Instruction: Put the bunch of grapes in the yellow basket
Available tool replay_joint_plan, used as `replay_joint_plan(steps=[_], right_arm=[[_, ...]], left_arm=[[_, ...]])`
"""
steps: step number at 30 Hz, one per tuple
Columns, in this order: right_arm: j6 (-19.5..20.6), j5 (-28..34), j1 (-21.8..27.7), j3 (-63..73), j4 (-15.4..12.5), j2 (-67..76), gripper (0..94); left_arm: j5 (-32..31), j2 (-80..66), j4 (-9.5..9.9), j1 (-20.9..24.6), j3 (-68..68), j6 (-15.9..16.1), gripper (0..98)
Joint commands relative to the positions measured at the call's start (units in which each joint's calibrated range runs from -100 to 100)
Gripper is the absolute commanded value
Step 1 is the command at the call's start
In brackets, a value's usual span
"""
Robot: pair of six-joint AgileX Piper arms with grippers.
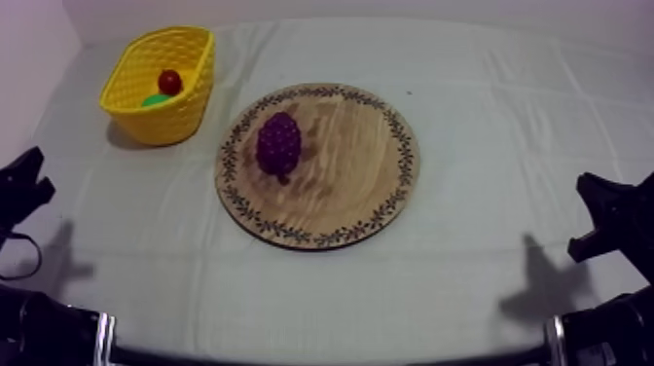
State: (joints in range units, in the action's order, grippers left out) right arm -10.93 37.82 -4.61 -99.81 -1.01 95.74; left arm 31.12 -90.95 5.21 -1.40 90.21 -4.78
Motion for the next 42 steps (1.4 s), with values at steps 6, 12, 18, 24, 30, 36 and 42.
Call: replay_joint_plan(steps=[6, 12, 18, 24, 30, 36, 42], right_arm=[[0.0, 0.0, 0.0, 0.0, 0.0, 0.0, 0.4], [0.0, 0.0, 0.0, 0.0, 0.0, 0.0, 0.4], [0.0, 0.0, 0.0, 0.0, 0.0, 0.0, 0.4], [0.0, 0.0, 0.0, 0.0, 0.0, 0.0, 0.4], [0.0, 0.0, 0.0, 0.0, 0.0, 0.0, 0.4], [0.0, 0.0, 0.0, 0.0, 0.0, 0.0, 0.4], [0.0, 0.0, 0.0, 0.0, 0.0, 0.0, 0.4]], left_arm=[[5.5, 11.8, 0.1, -2.2, -17.4, -1.2, 0.0], [9.9, 21.0, 0.26, -3.0, -30.3, -1.4, 0.0], [15.1, 30.7, 0.11, -3.5, -45.1, -0.9, 0.0], [20.0, 40.7, 0.05, -5.0, -59.6, -1.0, 0.0], [26.7, 51.2, 0.04, -7.0, -74.4, -3.8, 0.0], [33.6, 60.9, 1.34, -11.0, -86.5, -6.7, 0.0], [40.9, 69.2, 4.23, -16.6, -93.6, -10.5, 0.0]])
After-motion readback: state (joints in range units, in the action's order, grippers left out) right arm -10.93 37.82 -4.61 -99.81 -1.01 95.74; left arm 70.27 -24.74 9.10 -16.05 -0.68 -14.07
